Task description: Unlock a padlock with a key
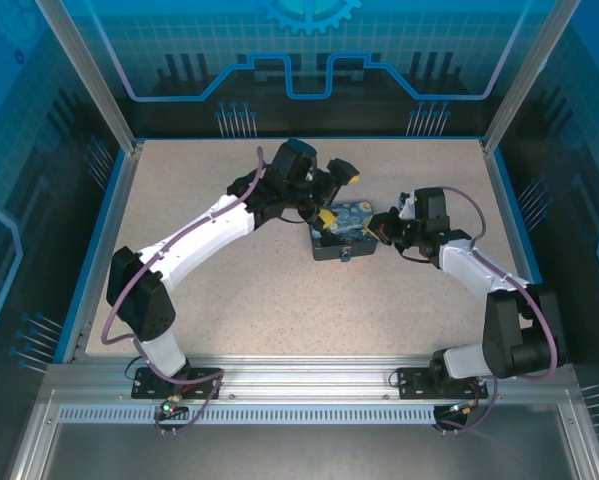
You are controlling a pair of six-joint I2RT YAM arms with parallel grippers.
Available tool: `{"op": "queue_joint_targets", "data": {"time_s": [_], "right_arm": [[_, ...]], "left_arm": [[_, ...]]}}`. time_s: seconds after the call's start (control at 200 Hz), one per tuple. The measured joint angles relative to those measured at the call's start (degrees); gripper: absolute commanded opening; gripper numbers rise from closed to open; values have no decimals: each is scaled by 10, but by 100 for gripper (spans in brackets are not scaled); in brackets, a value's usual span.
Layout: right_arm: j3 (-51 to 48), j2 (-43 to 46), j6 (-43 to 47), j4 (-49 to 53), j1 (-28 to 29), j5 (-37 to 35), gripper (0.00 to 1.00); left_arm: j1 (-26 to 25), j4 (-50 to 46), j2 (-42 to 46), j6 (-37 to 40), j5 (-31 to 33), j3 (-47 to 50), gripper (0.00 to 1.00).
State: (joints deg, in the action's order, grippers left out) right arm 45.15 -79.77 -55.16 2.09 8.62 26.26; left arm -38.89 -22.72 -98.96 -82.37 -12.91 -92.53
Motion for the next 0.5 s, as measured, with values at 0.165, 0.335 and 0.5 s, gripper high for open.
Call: {"op": "queue_joint_targets", "data": {"time_s": [0.165,0.335,0.5], "right_arm": [[-23,14,-10,-1,1,-5,0],[-27,33,-12,-2,7,-11,0],[-27,38,-11,-2,15,-19,0]], "left_arm": [[-26,13,11,26,0,30,99],[-26,92,54,67,-1,198,98],[-26,167,55,141,-9,308,96]]}}
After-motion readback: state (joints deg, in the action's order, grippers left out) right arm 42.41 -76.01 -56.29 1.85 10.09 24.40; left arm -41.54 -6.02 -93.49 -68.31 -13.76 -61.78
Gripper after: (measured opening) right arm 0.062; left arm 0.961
